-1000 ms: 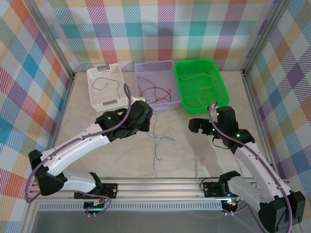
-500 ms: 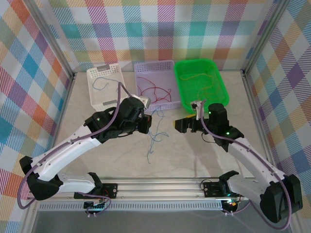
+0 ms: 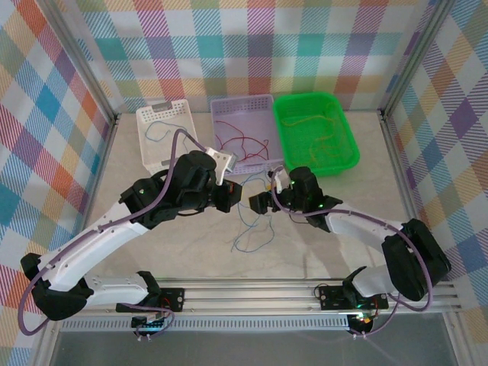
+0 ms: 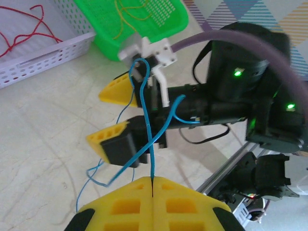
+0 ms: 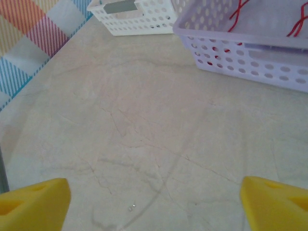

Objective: Untangle the cables

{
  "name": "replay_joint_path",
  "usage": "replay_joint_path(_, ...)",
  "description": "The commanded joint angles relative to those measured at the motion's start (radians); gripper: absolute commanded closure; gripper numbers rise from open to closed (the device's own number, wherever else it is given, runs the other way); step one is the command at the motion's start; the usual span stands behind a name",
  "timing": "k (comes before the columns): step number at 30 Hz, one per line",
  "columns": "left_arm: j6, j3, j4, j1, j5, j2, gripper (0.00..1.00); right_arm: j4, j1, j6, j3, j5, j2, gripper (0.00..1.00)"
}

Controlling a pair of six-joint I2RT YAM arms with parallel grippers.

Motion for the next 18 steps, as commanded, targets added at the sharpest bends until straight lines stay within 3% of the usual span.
replay_joint_path(1, 0.004, -0.004, 0.014, 0.008, 0.019, -0.027, 1.00, 0.036, 0.008, -0.011, 0.029, 0.169, -0.002, 0.46)
replay_joint_path(4, 0.022, -0.007, -0.022, 0.008, -0.024, -0.037, 1.00, -0.098, 0.007, -0.012, 0.058, 0.325, -0.048, 0.90)
replay_joint_path(5, 0.026, -0.011, -0.034, 0.008, -0.042, -0.039, 1.00, -0.134, 0.005, -0.019, 0.062, 0.362, -0.065, 1.00)
replay_joint_path(8, 0.039, -0.035, -0.058, 0.010, -0.085, -0.046, 0.95, -0.229, -0.001, -0.017, 0.060, 0.490, -0.140, 1.00)
replay_joint_path(11, 0.050, -0.061, -0.069, 0.016, -0.109, -0.052, 0.88, -0.305, -0.041, 0.003, 0.048, 0.530, -0.232, 1.00)
replay_joint_path(18, 0.067, -0.106, -0.066, 0.046, -0.123, -0.057, 0.65, -0.464, -0.129, 0.021, 0.090, 0.507, -0.439, 1.00)
